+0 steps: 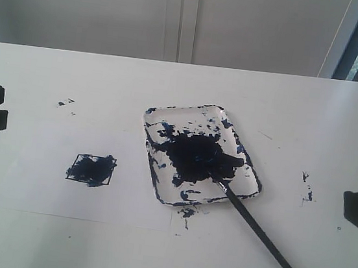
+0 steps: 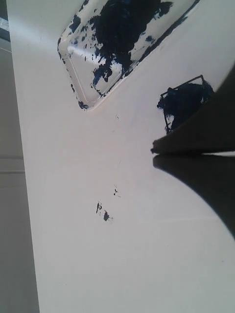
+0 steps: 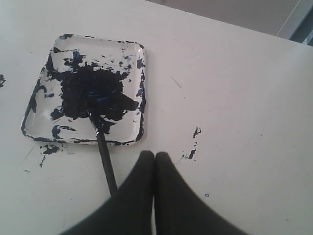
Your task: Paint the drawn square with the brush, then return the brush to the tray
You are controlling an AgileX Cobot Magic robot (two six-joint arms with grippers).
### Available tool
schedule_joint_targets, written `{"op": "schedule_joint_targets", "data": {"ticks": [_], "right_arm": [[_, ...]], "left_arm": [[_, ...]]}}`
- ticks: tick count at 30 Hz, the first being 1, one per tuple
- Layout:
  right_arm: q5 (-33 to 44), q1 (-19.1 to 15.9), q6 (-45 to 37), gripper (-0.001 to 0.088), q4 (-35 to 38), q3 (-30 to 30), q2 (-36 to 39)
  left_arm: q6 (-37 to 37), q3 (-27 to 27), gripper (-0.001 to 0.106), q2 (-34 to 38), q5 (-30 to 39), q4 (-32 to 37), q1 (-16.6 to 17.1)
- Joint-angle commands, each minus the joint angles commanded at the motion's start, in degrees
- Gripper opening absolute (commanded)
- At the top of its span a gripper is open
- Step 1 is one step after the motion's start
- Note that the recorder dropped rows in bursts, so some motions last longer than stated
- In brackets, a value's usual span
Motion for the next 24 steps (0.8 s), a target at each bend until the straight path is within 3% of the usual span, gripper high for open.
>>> {"op": "schedule_joint_targets", "data": {"ticks": [4,7,24], "right_arm": [[0.0,0.0,0.0,0.0000,0.0,0.0,0.0],[0.0,0.0,0.0,0.0000,0.0,0.0,0.0],[0.1,0.0,0.0,0.0000,0.0,0.0,0.0]], "left_arm": [[0.7,0.0,0.000,0.0,-0.1,0.0,0.0],[7.6,0.0,0.000,-1.2,0.5,0.0,0.0],[5.6,1.6,0.000,-18.2,-0.9,0.0,0.1]]}}
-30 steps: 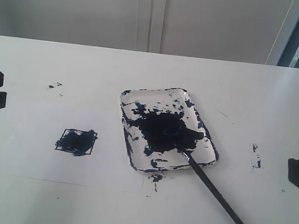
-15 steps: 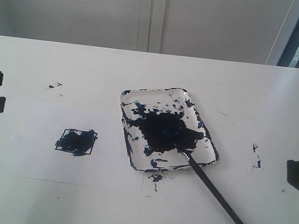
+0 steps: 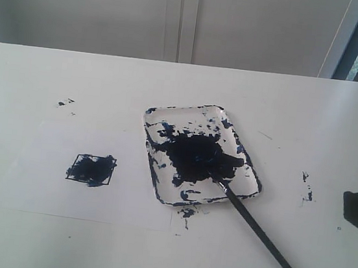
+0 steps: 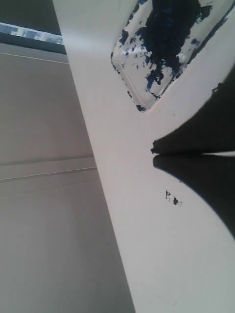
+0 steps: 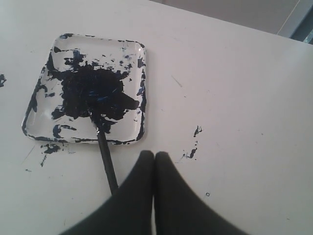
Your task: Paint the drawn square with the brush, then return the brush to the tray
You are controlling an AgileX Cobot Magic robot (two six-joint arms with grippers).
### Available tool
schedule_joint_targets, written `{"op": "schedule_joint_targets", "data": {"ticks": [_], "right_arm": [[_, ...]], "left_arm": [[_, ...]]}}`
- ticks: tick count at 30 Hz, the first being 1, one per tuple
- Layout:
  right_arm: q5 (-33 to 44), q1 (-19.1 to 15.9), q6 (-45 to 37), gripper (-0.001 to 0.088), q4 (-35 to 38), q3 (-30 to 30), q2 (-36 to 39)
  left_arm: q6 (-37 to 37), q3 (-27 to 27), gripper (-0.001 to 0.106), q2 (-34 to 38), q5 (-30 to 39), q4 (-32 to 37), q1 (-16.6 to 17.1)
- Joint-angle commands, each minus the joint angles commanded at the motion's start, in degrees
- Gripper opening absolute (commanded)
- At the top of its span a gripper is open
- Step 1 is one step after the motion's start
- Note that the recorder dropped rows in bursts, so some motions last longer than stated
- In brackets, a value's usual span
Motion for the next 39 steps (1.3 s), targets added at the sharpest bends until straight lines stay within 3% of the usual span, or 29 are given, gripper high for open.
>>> {"op": "schedule_joint_targets", "data": {"ticks": [4,14,24,28,39], "right_arm": [[0.0,0.0,0.0,0.0000,0.0,0.0,0.0],[0.0,0.0,0.0,0.0000,0.0,0.0,0.0],[0.0,0.0,0.0,0.0000,0.0,0.0,0.0],[0.0,0.0,0.0,0.0000,-0.1,0.0,0.0],[0.0,0.0,0.0,0.0000,-0.1,0.0,0.0]], "left_arm": [[-3.7,3.1,0.000,-5.9,3.2,0.0,1.1],[-12.1,13.6,0.000,-20.0,3.0,0.0,11.9],[-17.9,26.4,0.000,-31.9,5.7,0.0,12.1],[-18.3,27.0,0.000,-35.2,5.1,0.0,12.1],[-18.0,27.0,0.000,-35.5,4.8,0.0,12.1]]}}
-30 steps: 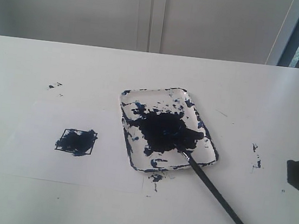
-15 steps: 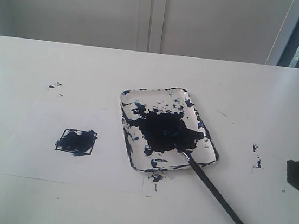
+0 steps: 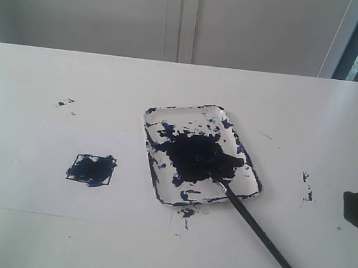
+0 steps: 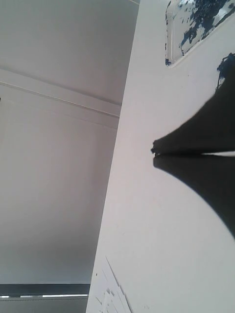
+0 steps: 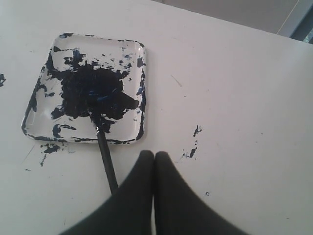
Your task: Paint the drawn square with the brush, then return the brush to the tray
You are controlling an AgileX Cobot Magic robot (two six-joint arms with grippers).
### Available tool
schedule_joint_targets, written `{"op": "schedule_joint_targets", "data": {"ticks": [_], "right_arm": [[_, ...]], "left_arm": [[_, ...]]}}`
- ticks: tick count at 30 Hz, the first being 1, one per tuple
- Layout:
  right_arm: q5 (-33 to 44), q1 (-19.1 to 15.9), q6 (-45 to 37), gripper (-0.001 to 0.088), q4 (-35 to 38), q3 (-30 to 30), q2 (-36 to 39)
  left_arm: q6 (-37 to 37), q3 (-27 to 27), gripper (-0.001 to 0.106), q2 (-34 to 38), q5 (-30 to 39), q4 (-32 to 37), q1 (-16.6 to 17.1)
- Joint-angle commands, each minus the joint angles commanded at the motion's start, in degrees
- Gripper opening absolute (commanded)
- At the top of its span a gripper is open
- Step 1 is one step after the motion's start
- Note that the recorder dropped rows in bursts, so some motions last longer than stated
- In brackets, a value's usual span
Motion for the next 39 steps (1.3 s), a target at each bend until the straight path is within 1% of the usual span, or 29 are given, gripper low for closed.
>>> {"op": "schedule_joint_targets", "data": {"ticks": [4,12,15,19,21,25,27,30,35,37,39], "right_arm": [[0.0,0.0,0.0,0.0000,0.0,0.0,0.0],[0.0,0.0,0.0,0.0000,0.0,0.0,0.0],[0.0,0.0,0.0,0.0000,0.0,0.0,0.0],[0.0,0.0,0.0,0.0000,0.0,0.0,0.0],[0.0,0.0,0.0,0.0000,0.0,0.0,0.0],[0.0,0.0,0.0,0.0000,0.0,0.0,0.0],[0.0,0.0,0.0,0.0000,0.0,0.0,0.0],[0.0,0.0,0.0,0.0000,0.0,0.0,0.0],[0.0,0.0,0.0,0.0000,0.0,0.0,0.0],[0.0,0.0,0.0,0.0000,0.0,0.0,0.0],[0.0,0.0,0.0,0.0000,0.0,0.0,0.0]], "left_arm": [[-0.1,0.0,0.000,0.0,-0.3,0.0,0.0],[-0.9,0.0,0.000,0.0,-5.3,0.0,0.0],[1.7,0.0,0.000,0.0,-8.1,0.0,0.0],[5.4,0.0,0.000,0.0,-7.5,-0.6,0.0],[10.2,0.0,0.000,0.0,-6.5,-6.5,0.0],[30.6,0.0,0.000,0.0,-7.0,-27.0,0.0],[38.2,0.0,0.000,0.0,-6.9,-34.5,0.0],[45.1,0.0,0.000,0.0,-6.9,-40.5,0.0],[52.7,0.0,0.000,0.0,-6.9,-50.2,0.0],[56.3,0.0,0.000,0.0,-6.9,-55.9,0.0],[61.8,0.0,0.000,0.0,-6.9,-63.8,0.0]]}}
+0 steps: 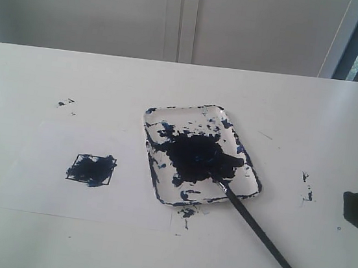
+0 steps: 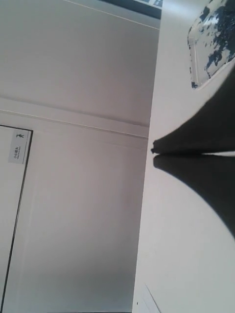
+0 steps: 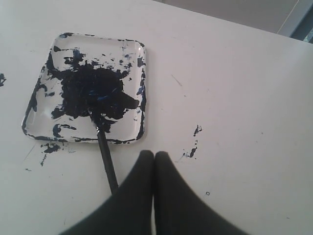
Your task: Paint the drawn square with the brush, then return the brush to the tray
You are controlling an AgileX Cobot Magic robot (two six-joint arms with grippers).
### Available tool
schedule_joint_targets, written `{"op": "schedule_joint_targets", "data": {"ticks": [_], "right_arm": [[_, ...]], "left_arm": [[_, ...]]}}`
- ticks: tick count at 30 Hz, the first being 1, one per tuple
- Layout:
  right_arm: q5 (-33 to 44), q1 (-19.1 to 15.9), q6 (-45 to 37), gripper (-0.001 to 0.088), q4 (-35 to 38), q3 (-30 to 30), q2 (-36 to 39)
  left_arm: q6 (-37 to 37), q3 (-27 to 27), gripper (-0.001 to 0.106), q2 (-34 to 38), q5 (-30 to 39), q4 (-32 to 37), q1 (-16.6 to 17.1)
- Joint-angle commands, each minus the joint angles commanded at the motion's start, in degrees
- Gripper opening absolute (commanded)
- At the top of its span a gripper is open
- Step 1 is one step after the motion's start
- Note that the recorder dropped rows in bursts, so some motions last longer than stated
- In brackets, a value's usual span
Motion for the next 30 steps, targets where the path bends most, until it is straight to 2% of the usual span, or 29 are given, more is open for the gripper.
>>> {"op": "schedule_joint_targets", "data": {"ticks": [3,5,8,14,19,20,21,22,23,24,28,30], "right_arm": [[0.0,0.0,0.0,0.0000,0.0,0.0,0.0],[0.0,0.0,0.0,0.0000,0.0,0.0,0.0],[0.0,0.0,0.0,0.0000,0.0,0.0,0.0],[0.0,0.0,0.0,0.0000,0.0,0.0,0.0],[0.0,0.0,0.0,0.0000,0.0,0.0,0.0],[0.0,0.0,0.0,0.0000,0.0,0.0,0.0],[0.0,0.0,0.0,0.0000,0.0,0.0,0.0],[0.0,0.0,0.0,0.0000,0.0,0.0,0.0],[0.0,0.0,0.0,0.0000,0.0,0.0,0.0],[0.0,0.0,0.0,0.0000,0.0,0.0,0.0],[0.0,0.0,0.0,0.0000,0.0,0.0,0.0],[0.0,0.0,0.0,0.0000,0.0,0.0,0.0]], "left_arm": [[8.9,0.0,0.000,0.0,0.0,-13.6,0.0],[12.8,0.0,0.000,0.0,0.2,-17.2,0.0],[12.6,0.0,0.000,0.0,2.3,-16.2,0.0],[10.1,0.0,0.000,0.0,14.6,-15.0,0.0],[13.5,0.0,0.000,0.0,23.0,-16.6,0.0],[15.3,0.0,0.000,0.0,23.4,-18.2,0.0],[22.6,0.0,0.000,0.0,24.7,-24.6,0.0],[26.8,0.0,0.000,0.0,25.4,-27.9,0.0],[37.6,0.0,0.000,0.0,27.9,-34.8,0.0],[40.9,0.0,0.000,0.0,28.9,-36.1,0.0],[42.0,0.0,0.000,0.0,30.5,-36.5,0.0],[42.4,0.0,0.000,0.0,33.5,-36.5,0.0]]}}
